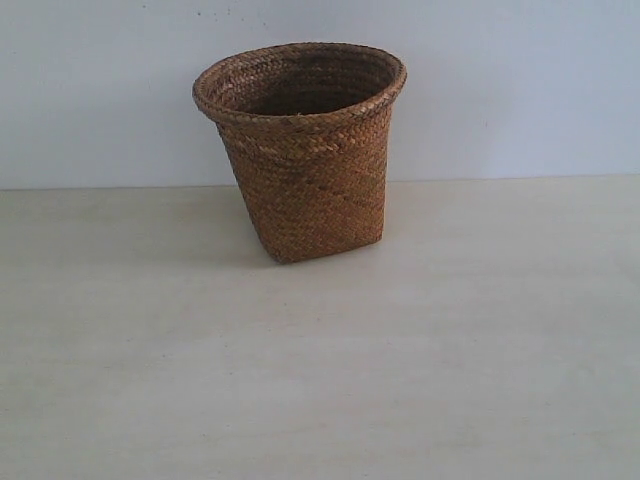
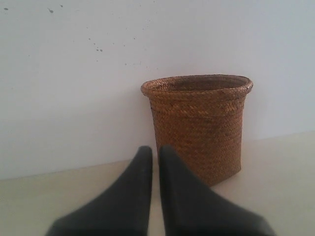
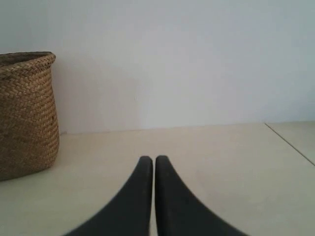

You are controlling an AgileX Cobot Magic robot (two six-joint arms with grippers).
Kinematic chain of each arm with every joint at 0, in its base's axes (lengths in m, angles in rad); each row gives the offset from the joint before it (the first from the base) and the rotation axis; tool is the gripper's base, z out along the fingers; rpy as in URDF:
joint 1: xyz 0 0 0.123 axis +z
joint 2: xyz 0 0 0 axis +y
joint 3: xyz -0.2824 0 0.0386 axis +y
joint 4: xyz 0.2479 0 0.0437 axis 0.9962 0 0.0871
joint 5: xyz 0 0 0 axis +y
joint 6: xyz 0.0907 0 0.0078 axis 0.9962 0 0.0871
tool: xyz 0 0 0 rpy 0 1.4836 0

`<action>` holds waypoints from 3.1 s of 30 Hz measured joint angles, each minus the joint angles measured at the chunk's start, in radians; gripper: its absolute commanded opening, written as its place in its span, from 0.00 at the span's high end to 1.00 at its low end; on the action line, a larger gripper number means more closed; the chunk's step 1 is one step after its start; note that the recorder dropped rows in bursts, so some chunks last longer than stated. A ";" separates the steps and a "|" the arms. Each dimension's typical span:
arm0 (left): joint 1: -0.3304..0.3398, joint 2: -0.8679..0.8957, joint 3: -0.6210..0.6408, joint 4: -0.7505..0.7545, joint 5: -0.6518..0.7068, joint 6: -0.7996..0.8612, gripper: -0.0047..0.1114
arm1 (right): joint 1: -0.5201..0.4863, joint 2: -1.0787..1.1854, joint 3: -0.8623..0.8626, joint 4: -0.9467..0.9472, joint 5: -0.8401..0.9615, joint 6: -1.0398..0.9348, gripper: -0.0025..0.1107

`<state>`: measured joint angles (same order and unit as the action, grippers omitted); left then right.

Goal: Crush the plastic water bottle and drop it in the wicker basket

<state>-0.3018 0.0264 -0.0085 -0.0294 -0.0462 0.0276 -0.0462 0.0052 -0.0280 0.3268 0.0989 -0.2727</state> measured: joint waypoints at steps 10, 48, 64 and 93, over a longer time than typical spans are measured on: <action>0.000 0.000 0.000 0.000 -0.005 0.000 0.92 | 0.000 0.000 0.000 0.000 0.000 0.000 0.98; 0.219 -0.024 0.005 0.040 0.318 -0.002 0.92 | 0.000 0.000 0.000 0.004 0.000 0.000 0.98; 0.219 -0.024 0.005 0.040 0.326 -0.008 0.92 | 0.000 0.000 0.000 0.004 0.000 0.000 0.98; 0.219 -0.024 0.005 0.040 0.326 -0.008 0.92 | 0.000 0.000 0.000 -0.214 0.070 0.266 0.98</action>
<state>-0.0826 0.0028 -0.0037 0.0105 0.2801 0.0194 -0.0462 0.0052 -0.0280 0.1126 0.1688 -0.0071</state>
